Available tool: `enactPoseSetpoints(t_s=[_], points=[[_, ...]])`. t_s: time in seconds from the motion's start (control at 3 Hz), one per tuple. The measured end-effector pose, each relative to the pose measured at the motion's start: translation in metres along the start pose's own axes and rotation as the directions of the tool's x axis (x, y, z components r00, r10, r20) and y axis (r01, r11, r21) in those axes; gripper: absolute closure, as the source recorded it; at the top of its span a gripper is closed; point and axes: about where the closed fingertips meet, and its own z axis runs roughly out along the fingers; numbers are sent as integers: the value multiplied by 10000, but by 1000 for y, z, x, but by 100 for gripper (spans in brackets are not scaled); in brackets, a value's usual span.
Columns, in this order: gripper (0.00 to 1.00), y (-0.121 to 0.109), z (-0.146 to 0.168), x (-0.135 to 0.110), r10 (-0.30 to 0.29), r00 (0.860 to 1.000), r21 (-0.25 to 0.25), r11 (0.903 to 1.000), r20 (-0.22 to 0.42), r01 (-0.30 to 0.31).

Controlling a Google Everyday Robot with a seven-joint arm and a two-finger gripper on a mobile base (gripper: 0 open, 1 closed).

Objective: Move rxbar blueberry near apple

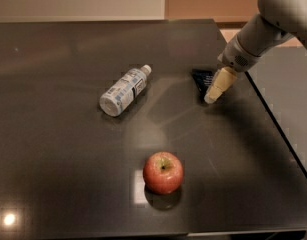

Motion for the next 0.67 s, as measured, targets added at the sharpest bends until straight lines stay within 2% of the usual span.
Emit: enactPoseSetpoints(t_s=[0.33,0.67], points=[[6,1,9,0,0,10000,-171,9999,-88,-2],[24,1,13,-1,59,9999,-301,9995,-139,-63]])
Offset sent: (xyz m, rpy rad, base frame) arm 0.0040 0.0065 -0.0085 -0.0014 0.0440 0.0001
